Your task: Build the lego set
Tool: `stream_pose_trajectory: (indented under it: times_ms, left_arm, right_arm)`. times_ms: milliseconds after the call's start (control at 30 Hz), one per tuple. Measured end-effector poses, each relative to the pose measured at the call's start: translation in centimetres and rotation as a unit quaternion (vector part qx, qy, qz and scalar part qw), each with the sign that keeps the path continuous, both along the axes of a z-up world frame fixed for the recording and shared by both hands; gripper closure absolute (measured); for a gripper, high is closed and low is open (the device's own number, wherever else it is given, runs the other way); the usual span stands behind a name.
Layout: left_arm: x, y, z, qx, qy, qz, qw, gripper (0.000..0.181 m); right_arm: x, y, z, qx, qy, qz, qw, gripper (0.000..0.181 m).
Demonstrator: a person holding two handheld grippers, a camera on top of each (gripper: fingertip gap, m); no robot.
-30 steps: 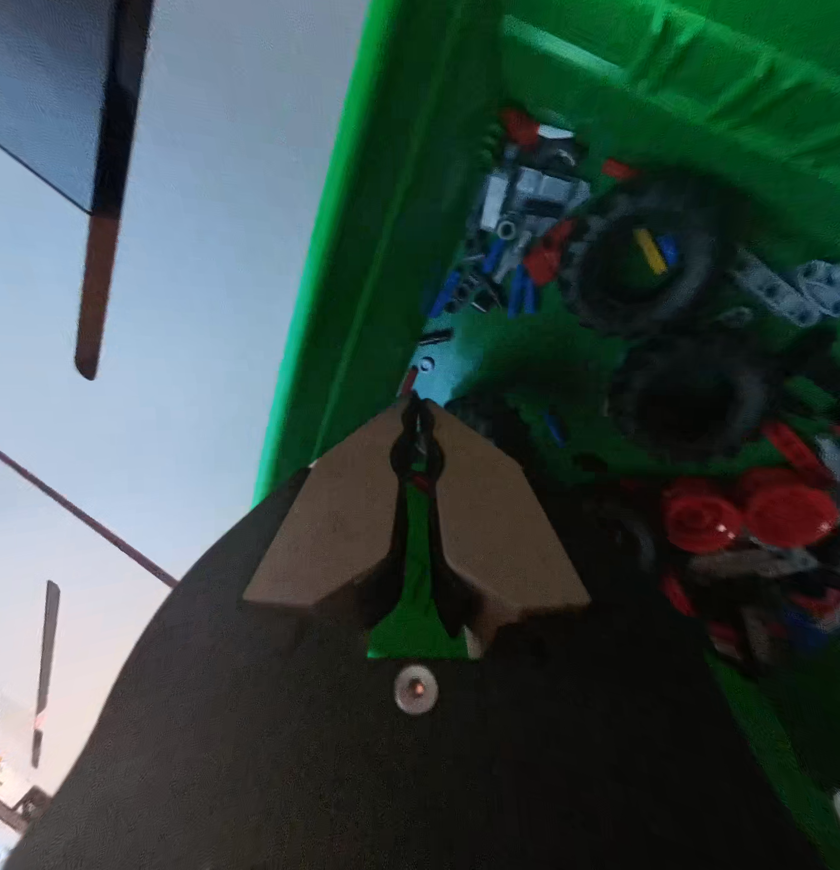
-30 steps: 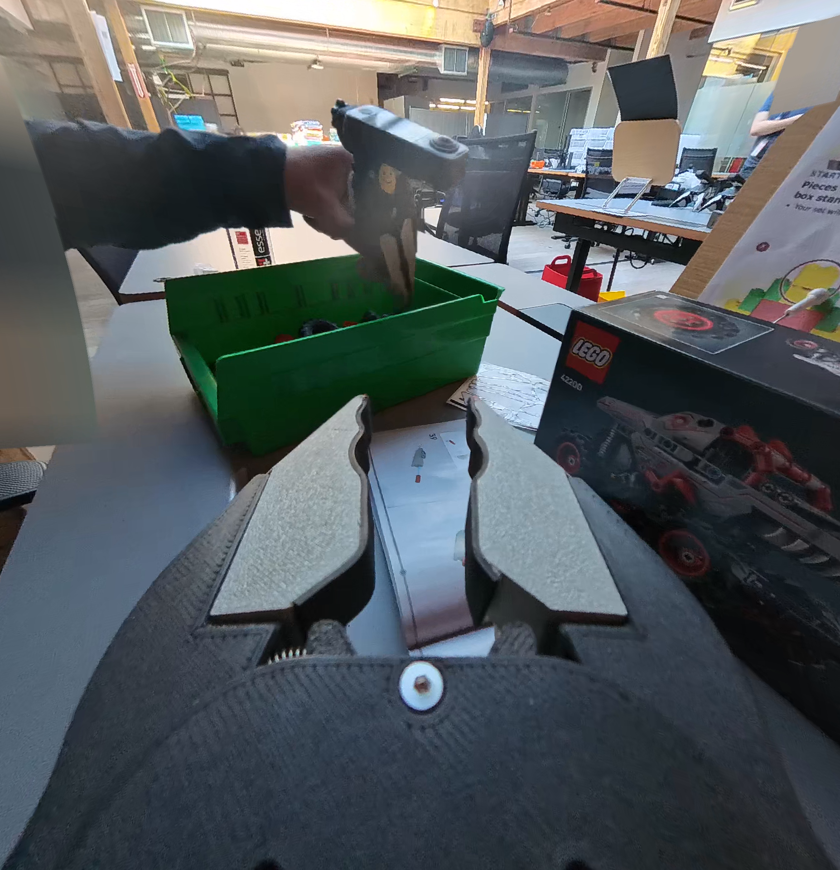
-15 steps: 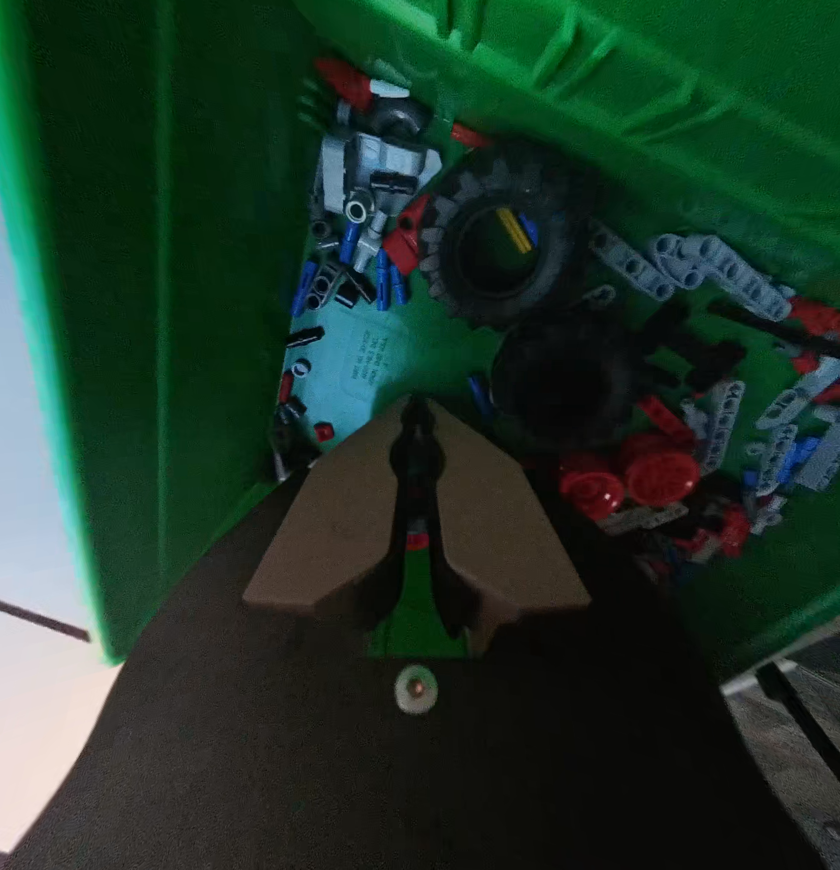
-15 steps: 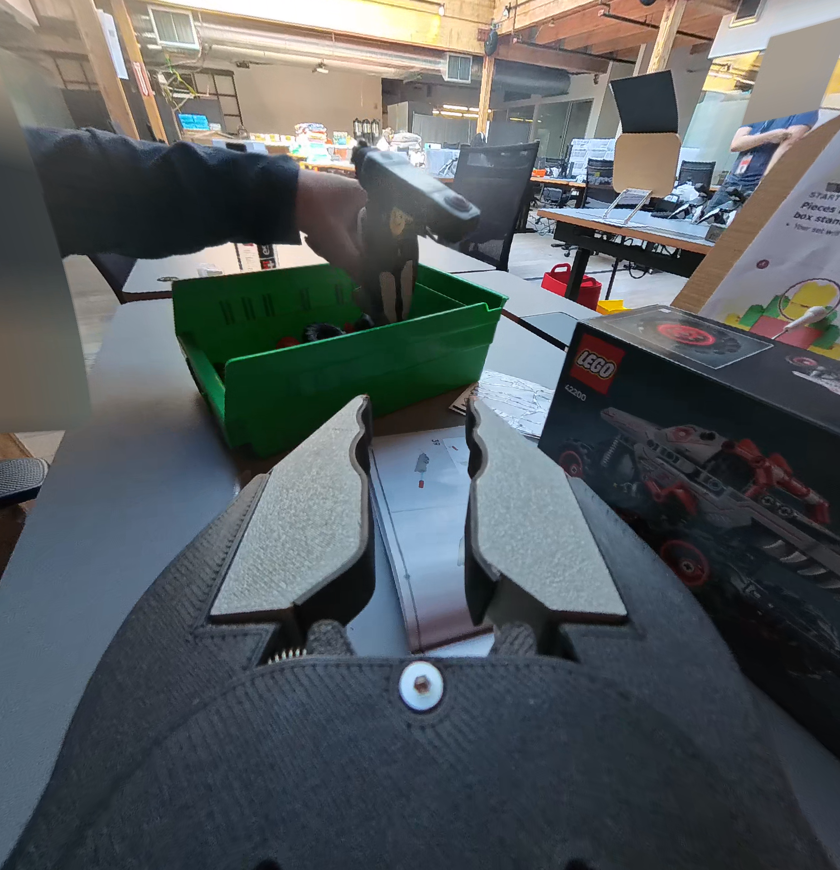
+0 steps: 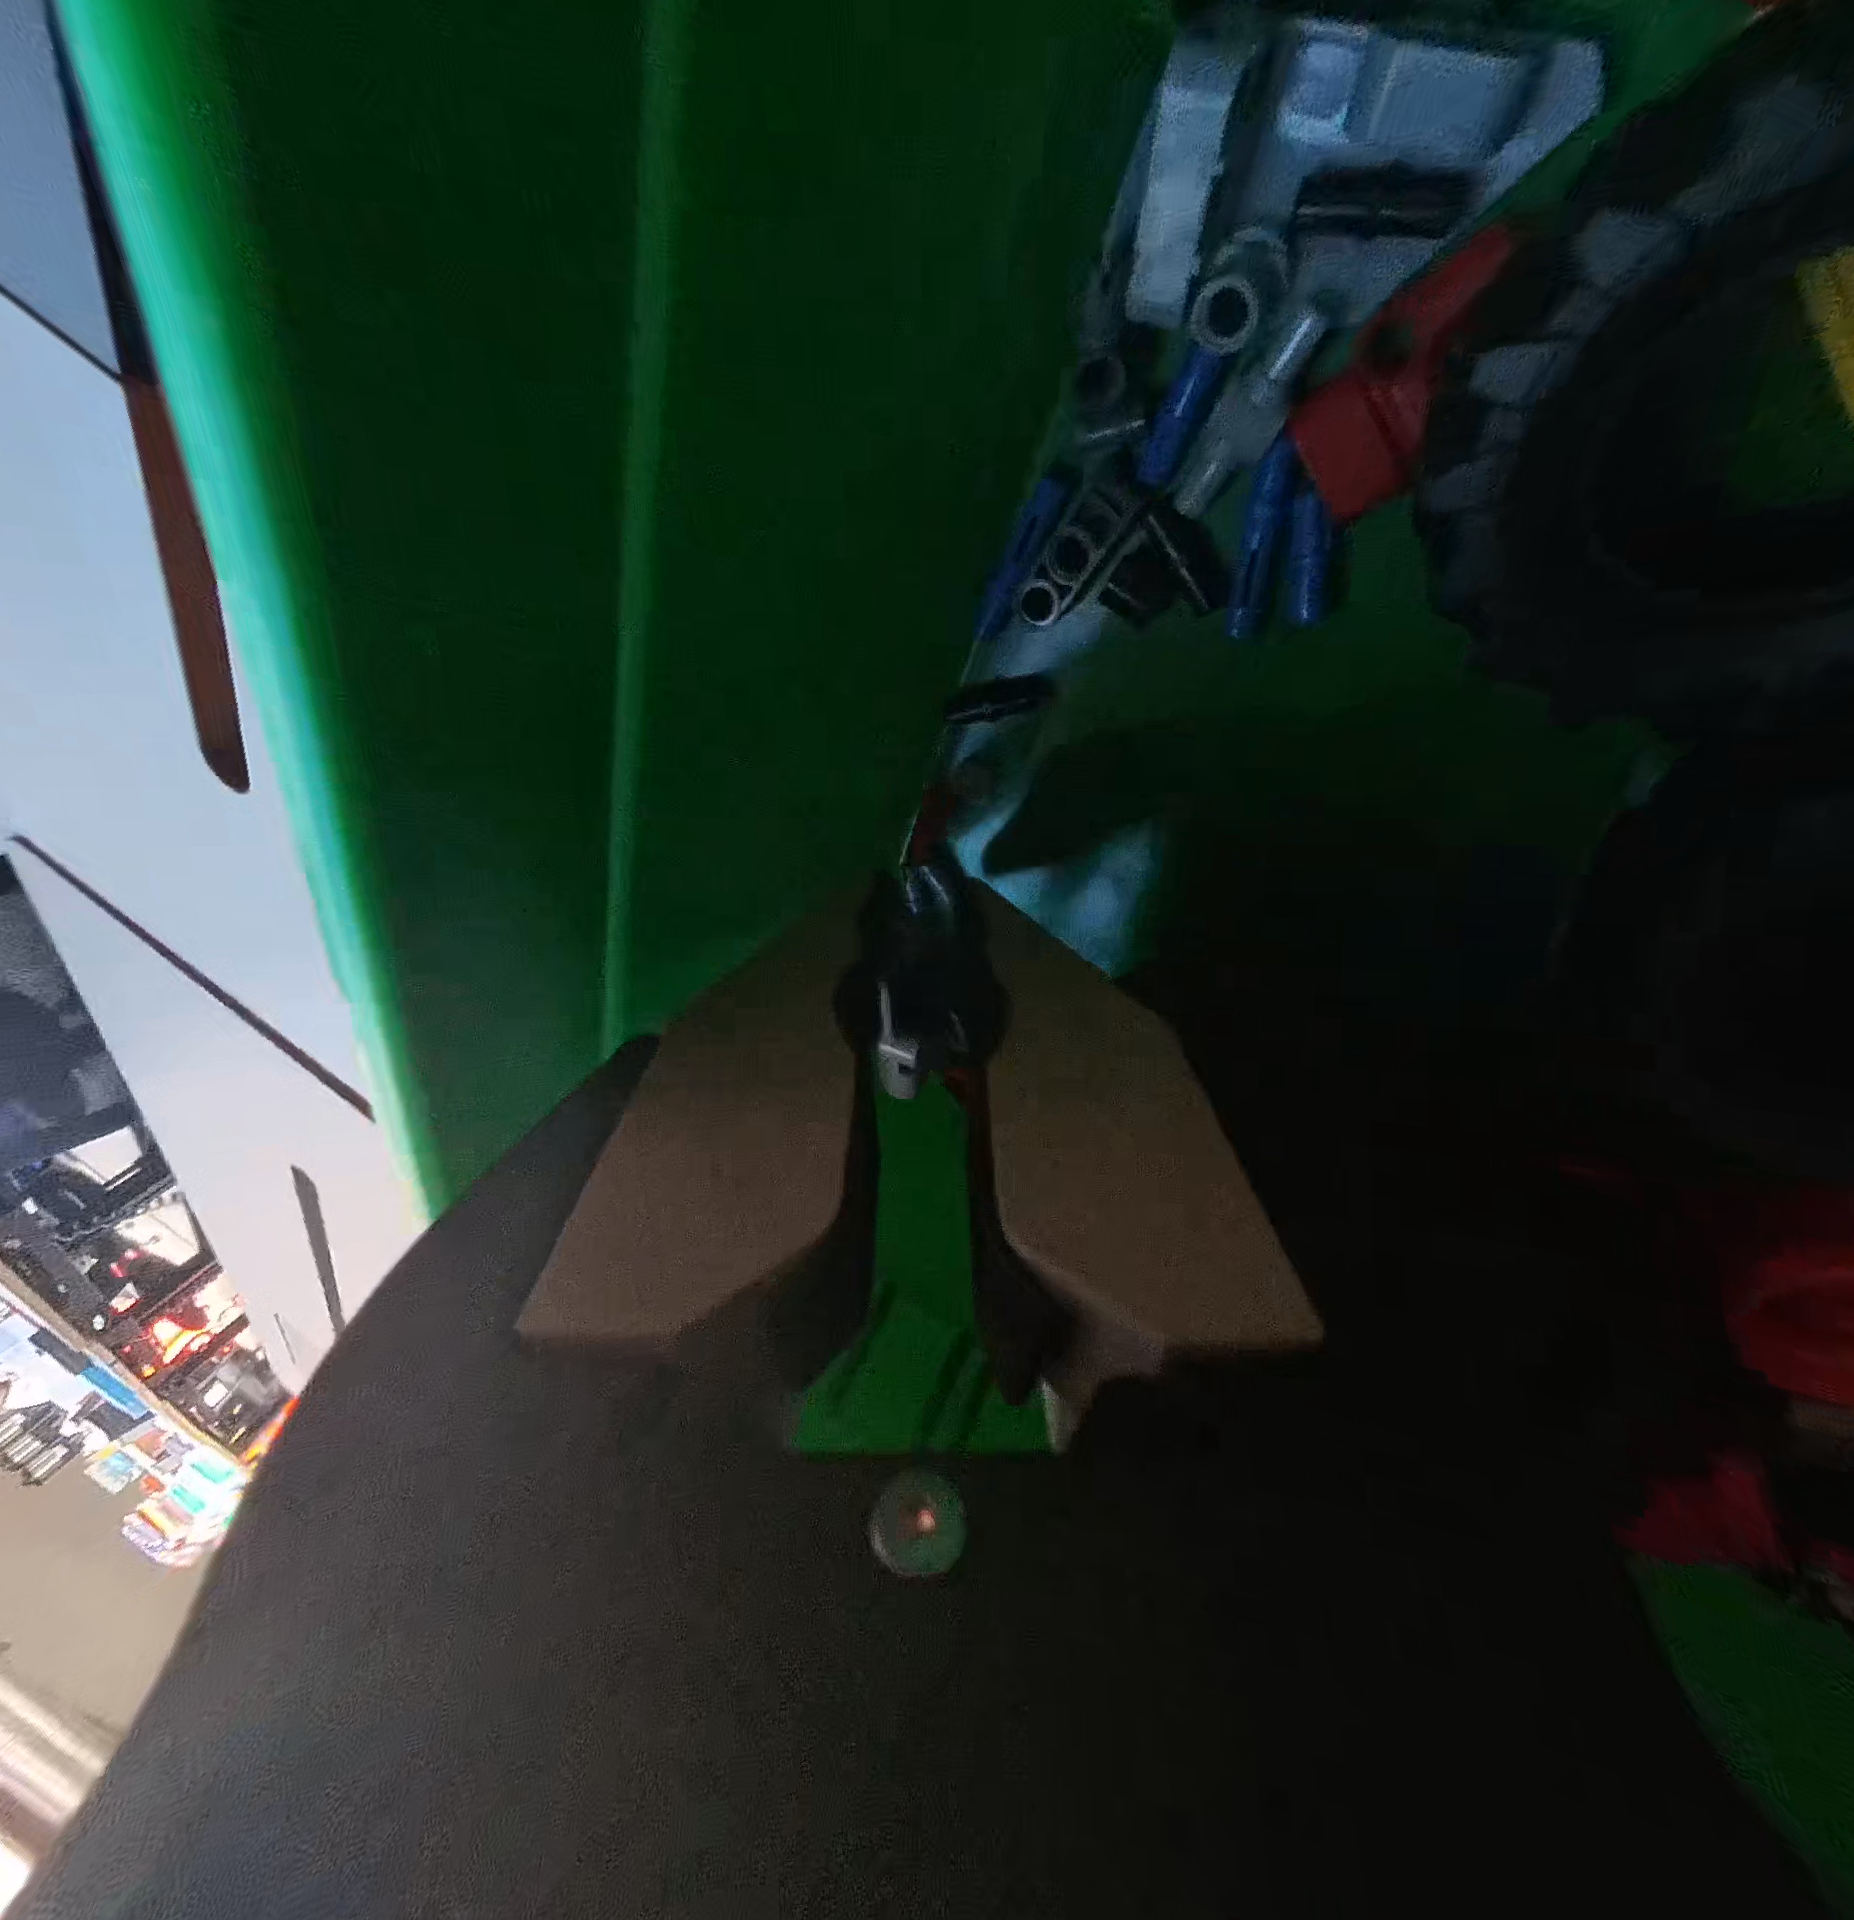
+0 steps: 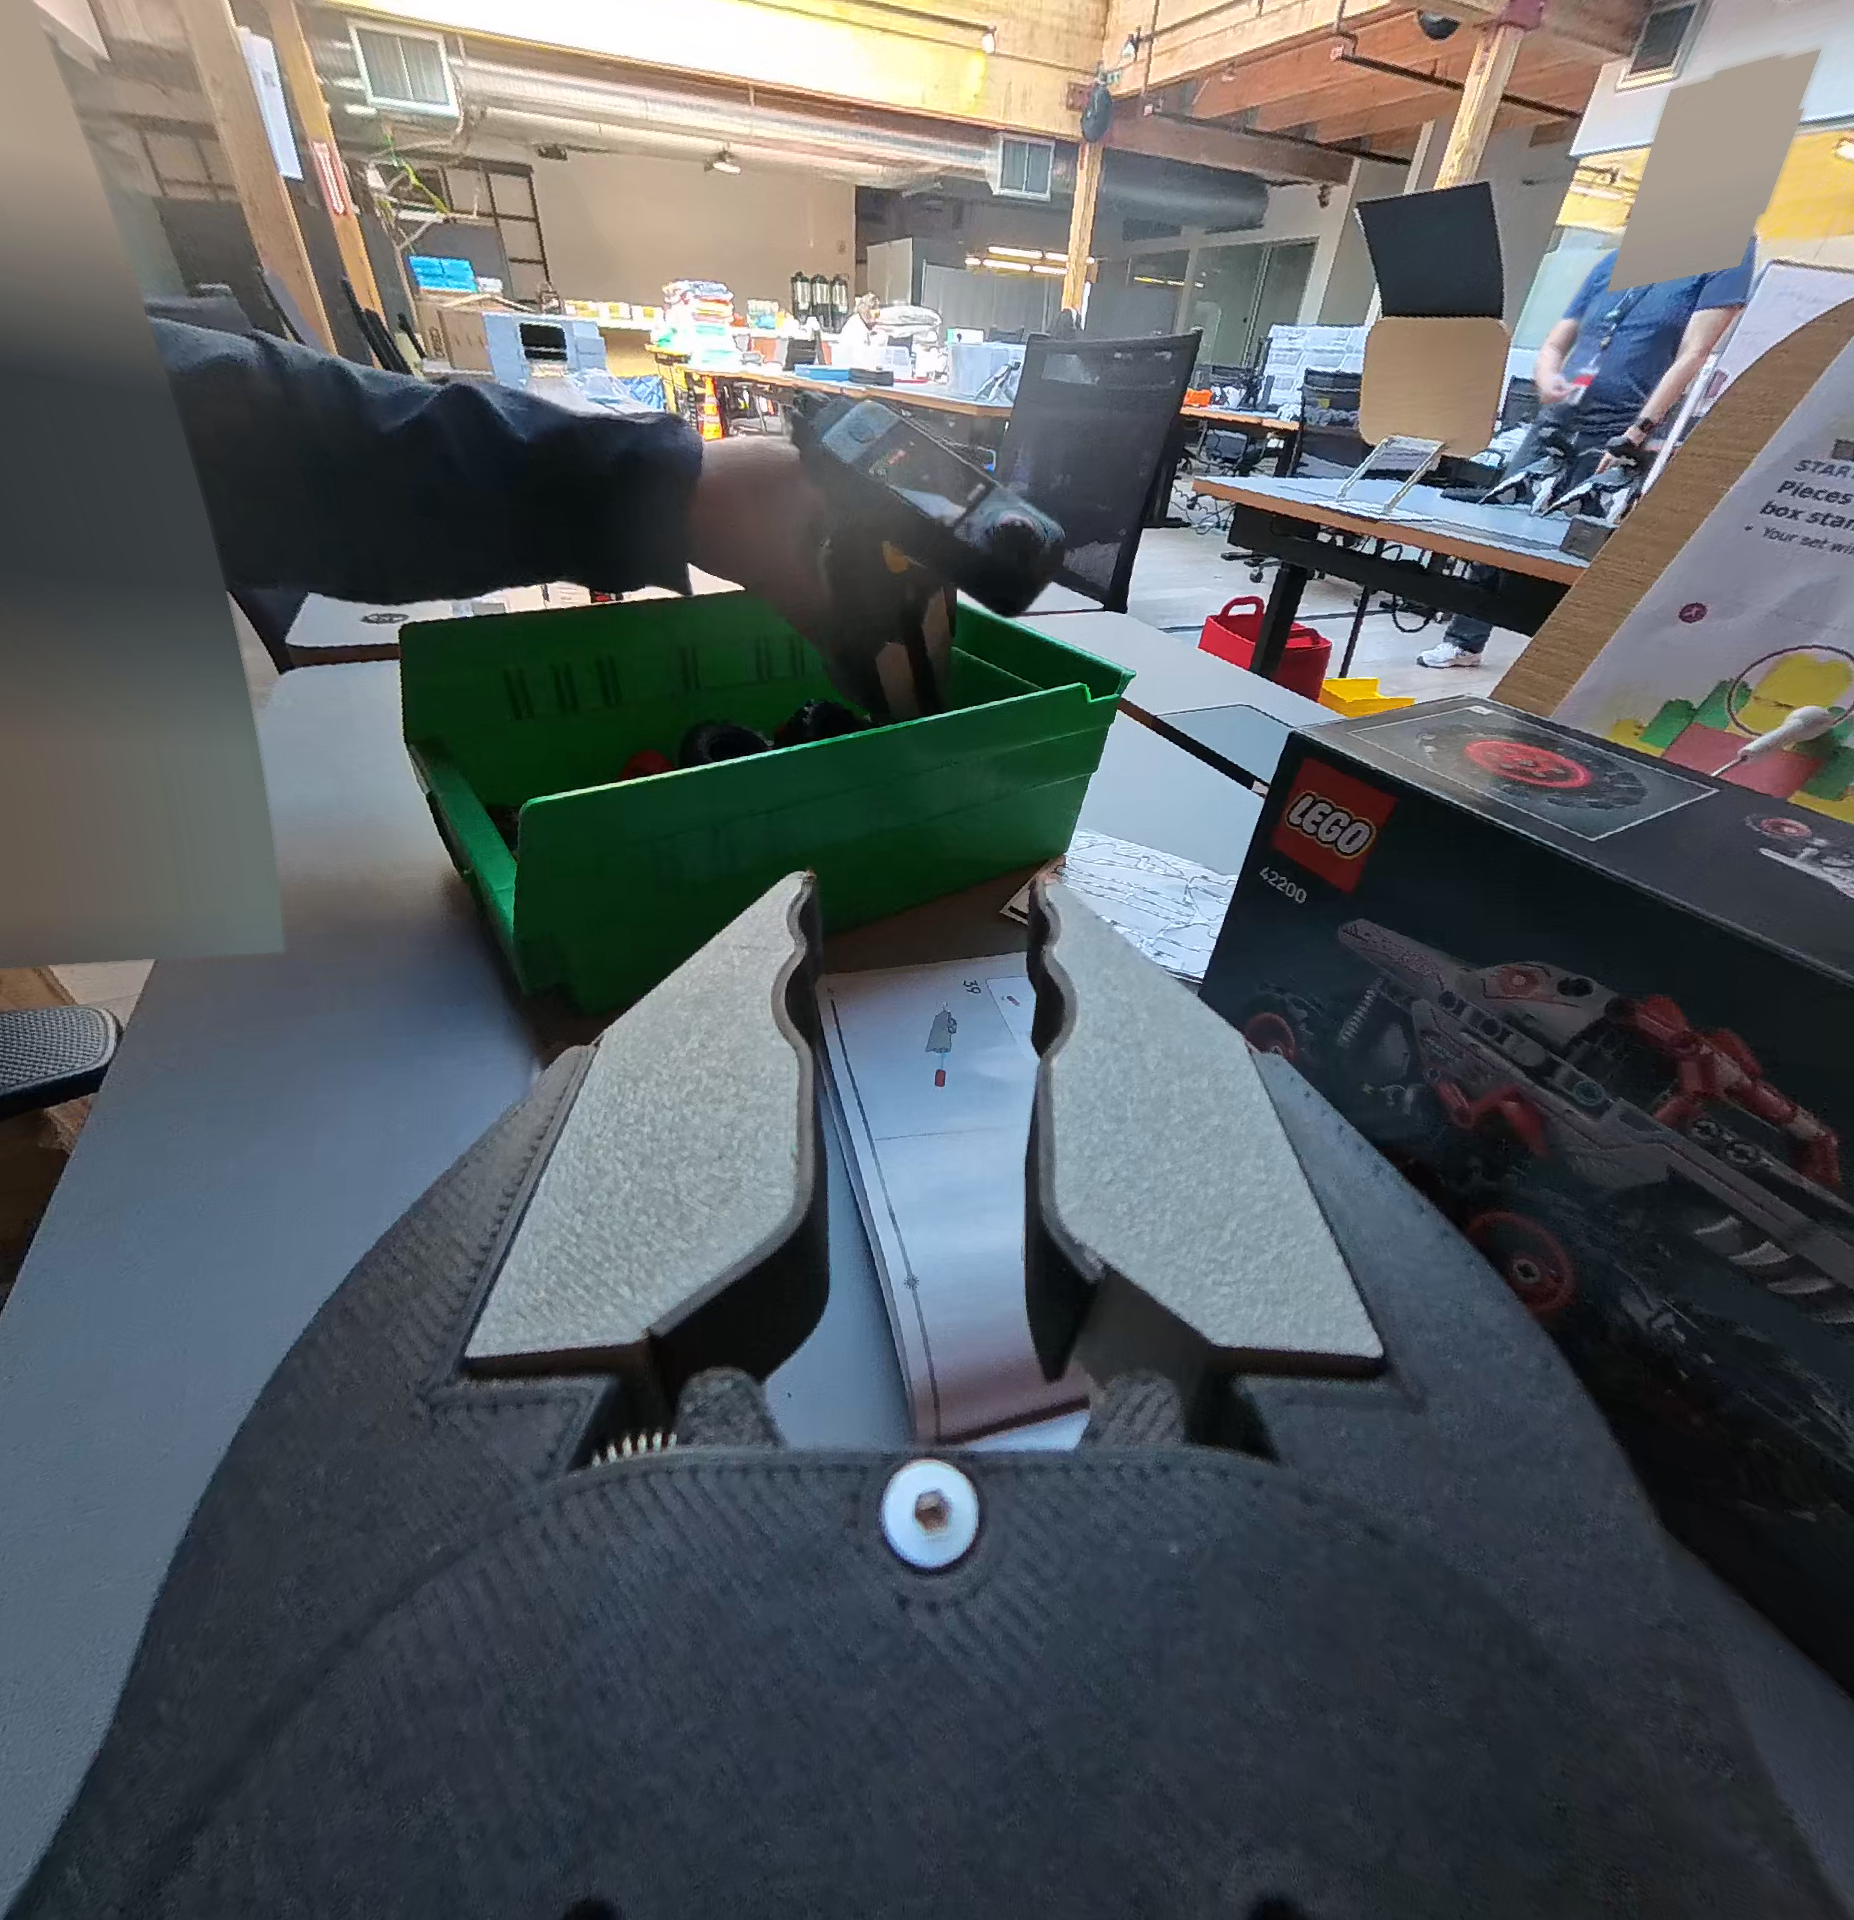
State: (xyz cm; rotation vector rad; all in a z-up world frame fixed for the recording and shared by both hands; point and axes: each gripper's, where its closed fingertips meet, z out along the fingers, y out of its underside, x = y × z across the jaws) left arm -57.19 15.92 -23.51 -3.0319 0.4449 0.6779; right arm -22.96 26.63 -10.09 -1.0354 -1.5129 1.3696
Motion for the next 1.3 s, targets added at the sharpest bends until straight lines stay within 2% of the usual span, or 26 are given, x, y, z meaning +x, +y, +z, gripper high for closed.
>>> stream_pose_trajectory:
  times_ms: [100,267,367,567,833,1033,1167,1300]
  left_arm:
    - [-0.3,-0.1,-0.3,-0.020,0.017,-0.019,0.999,0.180]
    - [-0.6,0.0,-0.7,-0.037,0.037,-0.041,0.998,0.181]
    - [-0.4,0.4,-0.8,-0.040,0.048,-0.080,0.995,0.181]
    - [1.4,1.1,-0.6,-0.017,0.016,-0.140,0.990,0.181]
    - [0.3,1.2,-0.1,0.008,0.014,-0.061,0.998,0.181]
    - [1.0,1.6,-1.0,0.022,-0.031,0.019,0.999,0.181]
    - [1.1,2.6,-1.2,0.037,0.002,0.009,0.999,0.181]
    - [1.2,2.4,-1.2,0.037,-0.005,-0.004,0.999,0.181]
  right_arm:
    - [0.1,-0.2,0.1,0.002,0.001,0.002,1.000,0.145]
    - [0.2,-0.4,0.4,0.005,0.006,0.004,1.000,0.145]
    - [0.3,-0.5,0.4,0.004,0.006,0.006,1.000,0.145]
    - [0.4,-0.5,0.6,0.006,0.010,0.005,1.000,0.145]
    - [0.4,-0.5,0.7,0.005,0.012,0.005,1.000,0.146]
    - [0.4,-0.6,0.7,0.007,0.012,0.006,1.000,0.146]
    - [0.5,-0.7,0.8,0.010,0.015,0.006,1.000,0.147]
    - [0.5,-0.7,0.9,0.010,0.016,0.006,1.000,0.147]
